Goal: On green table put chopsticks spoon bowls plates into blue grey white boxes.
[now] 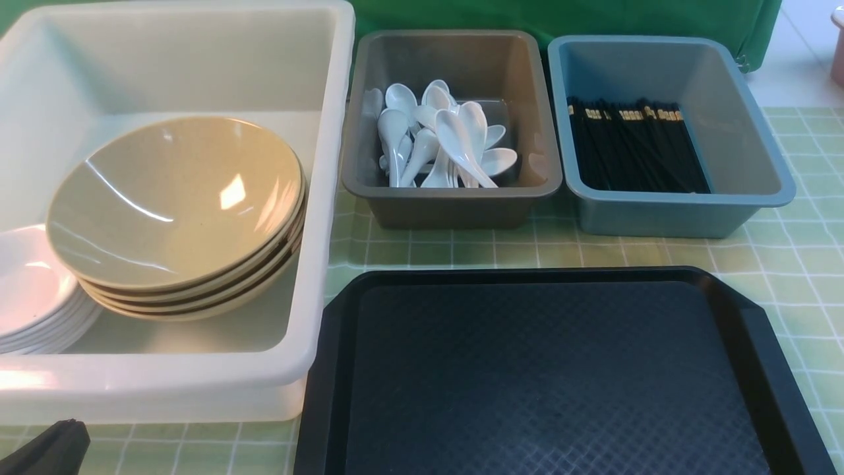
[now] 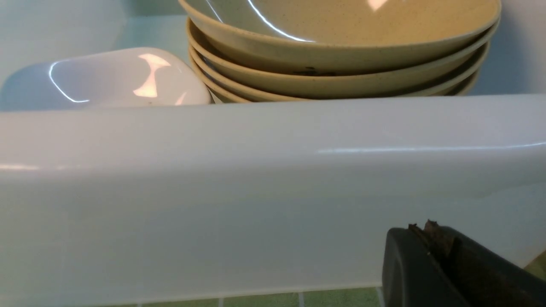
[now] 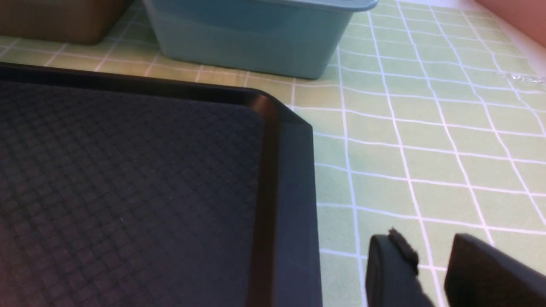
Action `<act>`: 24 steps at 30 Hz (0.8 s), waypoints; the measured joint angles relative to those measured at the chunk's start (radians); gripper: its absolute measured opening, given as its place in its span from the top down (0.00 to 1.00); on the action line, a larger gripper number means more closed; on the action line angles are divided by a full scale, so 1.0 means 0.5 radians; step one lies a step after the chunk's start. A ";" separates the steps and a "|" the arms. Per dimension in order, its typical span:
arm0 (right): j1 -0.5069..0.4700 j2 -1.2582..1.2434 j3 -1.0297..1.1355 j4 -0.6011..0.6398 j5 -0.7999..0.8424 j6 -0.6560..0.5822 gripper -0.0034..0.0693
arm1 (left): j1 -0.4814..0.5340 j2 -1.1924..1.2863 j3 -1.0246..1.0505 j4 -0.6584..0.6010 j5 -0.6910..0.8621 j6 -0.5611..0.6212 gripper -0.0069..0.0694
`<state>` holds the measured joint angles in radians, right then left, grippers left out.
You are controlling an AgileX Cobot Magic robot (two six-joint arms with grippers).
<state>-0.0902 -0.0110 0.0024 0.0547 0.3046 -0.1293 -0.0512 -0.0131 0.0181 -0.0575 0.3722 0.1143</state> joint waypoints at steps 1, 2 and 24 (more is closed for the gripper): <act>0.000 0.000 0.000 0.000 0.000 0.000 0.66 | 0.000 0.000 0.000 0.000 0.000 0.000 0.91; 0.000 0.000 0.000 0.000 0.000 0.000 0.66 | 0.000 0.000 0.000 0.000 0.000 0.000 0.91; 0.000 0.000 0.000 0.000 -0.006 0.000 0.63 | 0.004 0.000 0.000 0.000 -0.008 0.000 0.91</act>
<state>-0.0902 -0.0110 0.0024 0.0547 0.3016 -0.1293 -0.0494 -0.0131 0.0181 -0.0575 0.3684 0.1143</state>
